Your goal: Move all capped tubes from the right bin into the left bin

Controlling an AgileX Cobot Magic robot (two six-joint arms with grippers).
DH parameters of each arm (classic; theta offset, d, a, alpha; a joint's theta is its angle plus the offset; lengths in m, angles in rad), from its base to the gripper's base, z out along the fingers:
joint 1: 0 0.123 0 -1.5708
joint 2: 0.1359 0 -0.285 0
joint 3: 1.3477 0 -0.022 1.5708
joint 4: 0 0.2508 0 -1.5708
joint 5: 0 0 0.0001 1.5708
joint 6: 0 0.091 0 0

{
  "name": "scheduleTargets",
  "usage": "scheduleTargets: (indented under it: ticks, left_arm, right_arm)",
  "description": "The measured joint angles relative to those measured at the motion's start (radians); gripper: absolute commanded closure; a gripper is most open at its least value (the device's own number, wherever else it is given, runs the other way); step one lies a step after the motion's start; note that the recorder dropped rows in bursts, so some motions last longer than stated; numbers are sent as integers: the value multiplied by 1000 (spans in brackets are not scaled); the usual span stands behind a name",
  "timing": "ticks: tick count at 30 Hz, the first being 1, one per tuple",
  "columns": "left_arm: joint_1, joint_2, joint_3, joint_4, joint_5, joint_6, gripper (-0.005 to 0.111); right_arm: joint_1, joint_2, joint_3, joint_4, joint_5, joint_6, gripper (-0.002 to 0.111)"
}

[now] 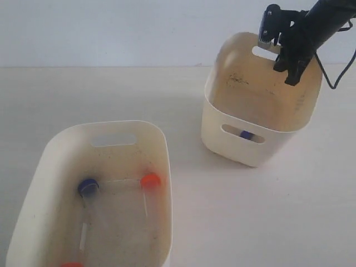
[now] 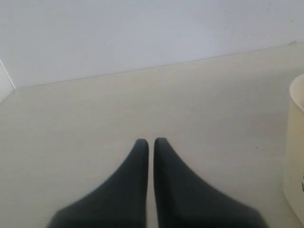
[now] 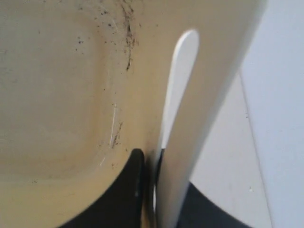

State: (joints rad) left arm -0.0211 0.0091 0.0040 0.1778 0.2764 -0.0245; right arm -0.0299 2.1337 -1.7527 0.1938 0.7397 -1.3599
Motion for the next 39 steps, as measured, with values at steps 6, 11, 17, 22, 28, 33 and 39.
scheduleTargets:
  ticks: [6, 11, 17, 22, 28, 33, 39]
  left_arm:
    - [0, 0, 0, 0, 0, 0, 102]
    - [0, 0, 0, 0, 0, 0, 102]
    - [0, 0, 0, 0, 0, 0, 102]
    - [0, 0, 0, 0, 0, 0, 102]
    - [0, 0, 0, 0, 0, 0, 102]
    - [0, 0, 0, 0, 0, 0, 102]
    - [0, 0, 0, 0, 0, 0, 102]
  right_arm:
    - [0, 4, 0, 7, -97, 11, 57]
    - [2, 12, 0, -5, -131, -25, 49]
    - [2, 12, 0, -7, -222, 50, 45]
    - [3, -24, 4, -7, -217, 116, 45]
    - [9, -137, 6, 23, -103, 259, 48]
    - [21, -162, 6, 101, 49, 322, 52]
    - [50, -162, 6, 213, 328, 333, 52]
